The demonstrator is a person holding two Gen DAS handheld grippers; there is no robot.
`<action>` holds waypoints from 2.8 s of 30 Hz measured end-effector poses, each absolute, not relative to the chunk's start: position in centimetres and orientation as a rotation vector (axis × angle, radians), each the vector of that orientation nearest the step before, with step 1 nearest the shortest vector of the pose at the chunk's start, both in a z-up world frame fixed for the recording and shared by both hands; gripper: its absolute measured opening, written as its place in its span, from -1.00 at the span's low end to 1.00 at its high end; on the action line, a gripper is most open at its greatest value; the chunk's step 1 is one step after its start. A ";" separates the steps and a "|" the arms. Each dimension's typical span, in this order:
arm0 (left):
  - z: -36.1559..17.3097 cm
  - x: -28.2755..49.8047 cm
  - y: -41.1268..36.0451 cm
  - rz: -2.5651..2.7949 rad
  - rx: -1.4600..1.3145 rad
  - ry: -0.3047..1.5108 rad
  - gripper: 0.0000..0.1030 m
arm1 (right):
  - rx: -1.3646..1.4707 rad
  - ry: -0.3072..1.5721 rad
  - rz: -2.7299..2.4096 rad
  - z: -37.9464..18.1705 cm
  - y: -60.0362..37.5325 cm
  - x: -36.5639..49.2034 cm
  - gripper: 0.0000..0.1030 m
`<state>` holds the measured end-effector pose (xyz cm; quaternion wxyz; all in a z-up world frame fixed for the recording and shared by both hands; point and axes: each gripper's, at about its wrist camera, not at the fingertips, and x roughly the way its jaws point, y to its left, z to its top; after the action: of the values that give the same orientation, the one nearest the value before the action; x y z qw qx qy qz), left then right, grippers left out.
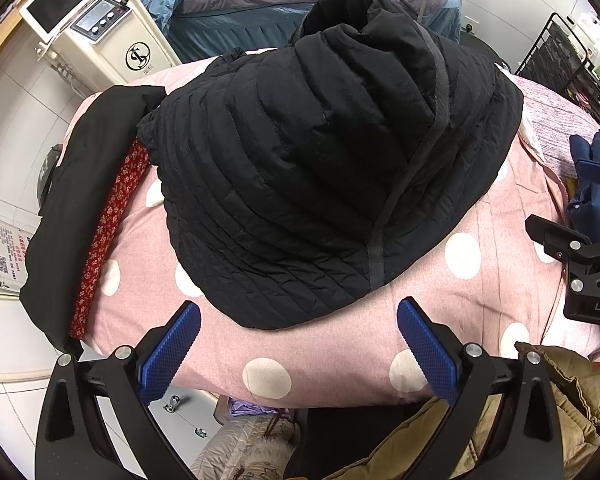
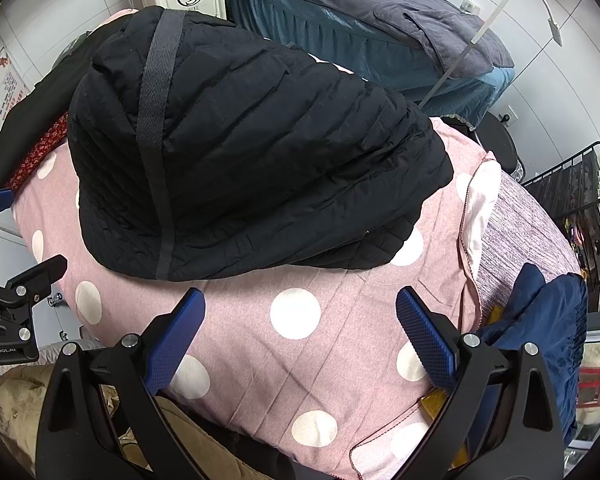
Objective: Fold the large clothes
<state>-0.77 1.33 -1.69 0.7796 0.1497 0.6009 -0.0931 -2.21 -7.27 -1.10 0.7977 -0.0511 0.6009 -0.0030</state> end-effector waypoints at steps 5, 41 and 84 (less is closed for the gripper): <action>-1.7 -0.6 1.3 -0.205 0.323 1.305 0.88 | -0.110 1.290 -0.007 -1.0 -7.3 -2.0 0.84; -15.2 0.1 13.2 -0.281 -0.092 1.363 0.87 | 0.466 1.296 0.029 -11.1 -17.3 -1.0 0.84; 32.2 -2.5 11.0 -0.780 -0.133 0.321 -0.84 | 0.360 0.162 0.670 33.8 -16.0 -13.7 -0.91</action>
<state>-2.49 10.99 32.20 0.9103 -0.0643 0.1554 -0.3782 -13.73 -16.04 33.83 0.9254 0.1755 0.0789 0.3265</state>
